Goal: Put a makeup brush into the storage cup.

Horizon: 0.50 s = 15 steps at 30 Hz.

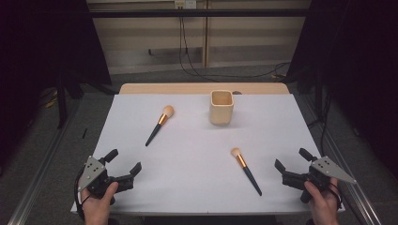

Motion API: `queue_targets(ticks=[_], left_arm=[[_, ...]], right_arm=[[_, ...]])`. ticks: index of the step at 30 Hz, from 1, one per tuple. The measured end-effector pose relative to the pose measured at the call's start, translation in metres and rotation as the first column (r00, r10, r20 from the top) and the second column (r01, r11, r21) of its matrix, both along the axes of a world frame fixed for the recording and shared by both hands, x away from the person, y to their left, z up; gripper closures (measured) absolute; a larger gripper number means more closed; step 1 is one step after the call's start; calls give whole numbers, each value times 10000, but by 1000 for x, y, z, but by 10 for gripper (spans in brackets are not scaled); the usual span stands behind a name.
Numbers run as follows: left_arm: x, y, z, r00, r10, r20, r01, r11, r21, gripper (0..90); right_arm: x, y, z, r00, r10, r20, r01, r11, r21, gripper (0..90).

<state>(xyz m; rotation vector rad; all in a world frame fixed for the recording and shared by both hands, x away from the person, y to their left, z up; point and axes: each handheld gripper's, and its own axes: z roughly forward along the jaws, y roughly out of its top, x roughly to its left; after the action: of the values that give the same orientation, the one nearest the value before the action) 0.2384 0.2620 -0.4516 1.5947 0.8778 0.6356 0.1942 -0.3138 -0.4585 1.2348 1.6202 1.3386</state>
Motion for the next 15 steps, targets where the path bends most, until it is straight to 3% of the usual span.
queue_targets(ticks=[5, 15], left_arm=[[2, 0, -1, 9999, 115, -93, -113, 9997, 205, 31], [7, 2, -1, 9995, 44, -299, -39, 9998, 180, 31]], right_arm=[[1, 1, -2, 9996, 146, -255, -144, 9999, 75, 4], [4, 2, -4, 9993, 226, -282, -223, 9997, 108, 3]])
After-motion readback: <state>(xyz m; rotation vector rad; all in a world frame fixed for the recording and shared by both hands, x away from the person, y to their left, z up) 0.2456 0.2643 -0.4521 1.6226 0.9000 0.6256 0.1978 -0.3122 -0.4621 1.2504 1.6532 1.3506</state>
